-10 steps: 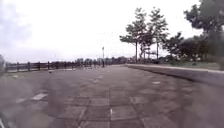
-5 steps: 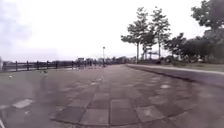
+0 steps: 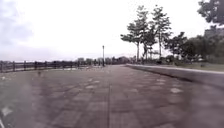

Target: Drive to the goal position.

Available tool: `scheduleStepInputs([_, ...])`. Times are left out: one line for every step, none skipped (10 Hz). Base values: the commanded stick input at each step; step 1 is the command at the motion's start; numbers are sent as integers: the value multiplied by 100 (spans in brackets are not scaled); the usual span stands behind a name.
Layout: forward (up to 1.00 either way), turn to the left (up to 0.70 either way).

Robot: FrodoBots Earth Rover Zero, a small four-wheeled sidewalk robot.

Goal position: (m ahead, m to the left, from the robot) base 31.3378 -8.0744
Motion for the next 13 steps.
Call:
scheduleStepInputs([100,0])
scheduleStepInputs([100,0])
scheduleStepInputs([100,0])
scheduleStepInputs([100,0])
scheduleStepInputs([100,0])
scheduleStepInputs([100,0])
scheduleStepInputs([100,0])
scheduleStepInputs([100,0])
scheduleStepInputs([100,0])
scheduleStepInputs([100,0])
scheduleStepInputs([100,0])
scheduleStepInputs([100,0])
scheduleStepInputs([100,0])
